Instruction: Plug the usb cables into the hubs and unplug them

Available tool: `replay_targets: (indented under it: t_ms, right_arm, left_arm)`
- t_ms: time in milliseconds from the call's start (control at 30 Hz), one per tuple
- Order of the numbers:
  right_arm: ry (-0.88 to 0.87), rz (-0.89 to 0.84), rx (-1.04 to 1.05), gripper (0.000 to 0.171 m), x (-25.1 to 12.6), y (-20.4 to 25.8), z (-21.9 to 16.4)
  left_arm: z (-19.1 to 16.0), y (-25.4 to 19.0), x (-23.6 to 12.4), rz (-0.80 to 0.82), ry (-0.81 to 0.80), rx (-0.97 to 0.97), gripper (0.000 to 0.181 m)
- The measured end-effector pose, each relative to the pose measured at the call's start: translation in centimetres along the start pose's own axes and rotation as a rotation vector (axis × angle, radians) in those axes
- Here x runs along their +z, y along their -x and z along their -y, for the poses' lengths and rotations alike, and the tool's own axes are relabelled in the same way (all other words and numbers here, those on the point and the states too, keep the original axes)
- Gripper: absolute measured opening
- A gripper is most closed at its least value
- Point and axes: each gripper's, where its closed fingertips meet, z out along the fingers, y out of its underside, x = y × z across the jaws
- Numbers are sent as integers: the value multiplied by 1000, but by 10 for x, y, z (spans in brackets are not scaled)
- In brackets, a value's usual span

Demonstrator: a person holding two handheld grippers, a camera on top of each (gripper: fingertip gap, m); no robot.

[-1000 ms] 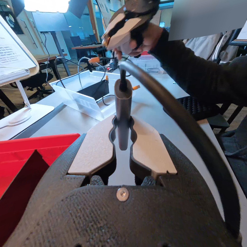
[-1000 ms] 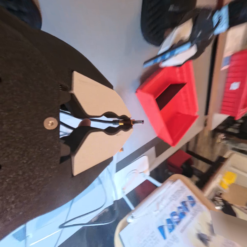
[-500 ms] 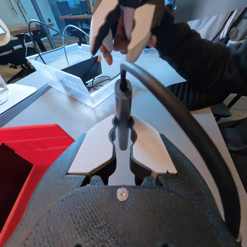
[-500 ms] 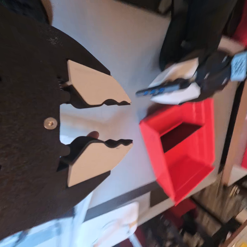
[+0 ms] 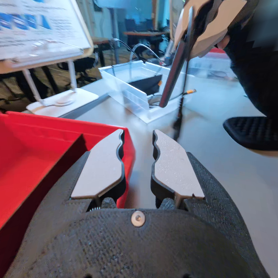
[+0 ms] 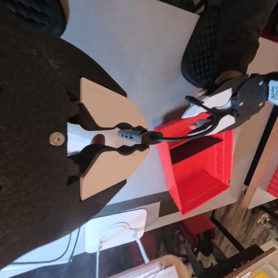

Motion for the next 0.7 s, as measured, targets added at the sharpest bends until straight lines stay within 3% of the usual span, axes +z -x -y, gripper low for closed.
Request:
replay_targets:
  t_ms: [233, 400, 500, 700]
  right_arm:
    - [205, -155, 168, 16, -61, -107, -56]
    - [332, -433, 263, 16, -87, -189, -109]
    - [448, -514, 277, 16, -75, -204, -155]
    - [653, -508, 331, 18, -47, -191, -231]
  left_arm:
    - [9, 5, -7, 31, -50, 4, 32]
    - [3, -3, 0, 14, -21, 38, 32]
    - [2, -6, 1, -3, -18, 33, 31]
    - [-2, -10, 4, -22, -1, 42, 31]
